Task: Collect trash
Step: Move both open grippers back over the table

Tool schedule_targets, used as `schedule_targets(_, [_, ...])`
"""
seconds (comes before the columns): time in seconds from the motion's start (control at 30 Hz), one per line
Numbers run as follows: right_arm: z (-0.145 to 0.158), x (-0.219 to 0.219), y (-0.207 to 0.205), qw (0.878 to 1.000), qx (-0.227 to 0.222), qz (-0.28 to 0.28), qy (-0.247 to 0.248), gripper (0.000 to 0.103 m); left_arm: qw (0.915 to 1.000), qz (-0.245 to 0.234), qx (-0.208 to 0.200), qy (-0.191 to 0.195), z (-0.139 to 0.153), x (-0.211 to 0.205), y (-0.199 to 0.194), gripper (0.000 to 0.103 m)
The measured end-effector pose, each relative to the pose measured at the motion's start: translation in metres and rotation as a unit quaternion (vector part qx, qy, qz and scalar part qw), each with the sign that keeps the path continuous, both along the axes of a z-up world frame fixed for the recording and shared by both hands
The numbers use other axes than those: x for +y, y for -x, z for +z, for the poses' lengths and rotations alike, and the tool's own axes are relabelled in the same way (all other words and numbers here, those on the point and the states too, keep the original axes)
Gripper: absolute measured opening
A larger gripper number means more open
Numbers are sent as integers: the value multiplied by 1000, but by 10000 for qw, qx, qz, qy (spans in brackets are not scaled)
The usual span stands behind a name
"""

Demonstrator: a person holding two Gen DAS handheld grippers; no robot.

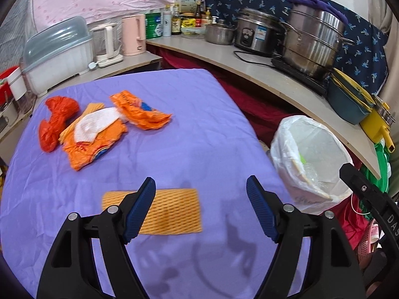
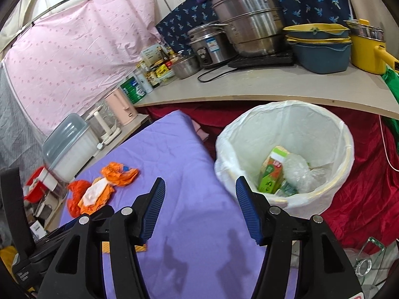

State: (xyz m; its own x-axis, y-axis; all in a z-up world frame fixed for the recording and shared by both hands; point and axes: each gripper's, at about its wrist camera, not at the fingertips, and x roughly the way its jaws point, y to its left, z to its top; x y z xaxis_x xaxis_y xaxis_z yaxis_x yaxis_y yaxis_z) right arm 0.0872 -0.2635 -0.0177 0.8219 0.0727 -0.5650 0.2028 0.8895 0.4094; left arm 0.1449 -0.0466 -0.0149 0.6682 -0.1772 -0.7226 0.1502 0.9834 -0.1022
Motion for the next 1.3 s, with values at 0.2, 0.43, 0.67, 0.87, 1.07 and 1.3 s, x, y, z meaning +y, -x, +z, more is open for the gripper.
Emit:
schedule_targets(0.2, [-1, 32, -2, 9997, 66, 236, 18, 57, 9997, 255, 14, 48, -2, 37, 3, 71])
schedule_targets(0.43, [-7, 67, -9, 9986, 185, 495, 83, 57, 9986, 516, 99, 60, -11, 74, 3, 71])
schedule_targets(0.67, [-14, 104, -17, 9964, 312, 771, 165, 57, 9971, 734, 156, 104, -17, 110, -1, 71])
schedule_targets(0.87, [-18, 129, -33, 9942, 400, 966, 241, 57, 9954, 922, 192, 199, -19, 140, -13, 71])
schedule_targets(1.07, [-20, 151, -60, 9916, 422, 1180, 319, 57, 9936, 1111, 130, 162, -17, 165, -40, 71])
schedule_targets(1.3, [-18, 176, -105, 9879, 379, 1443, 434, 57, 9935, 1112, 185, 159, -22, 176, -77, 71])
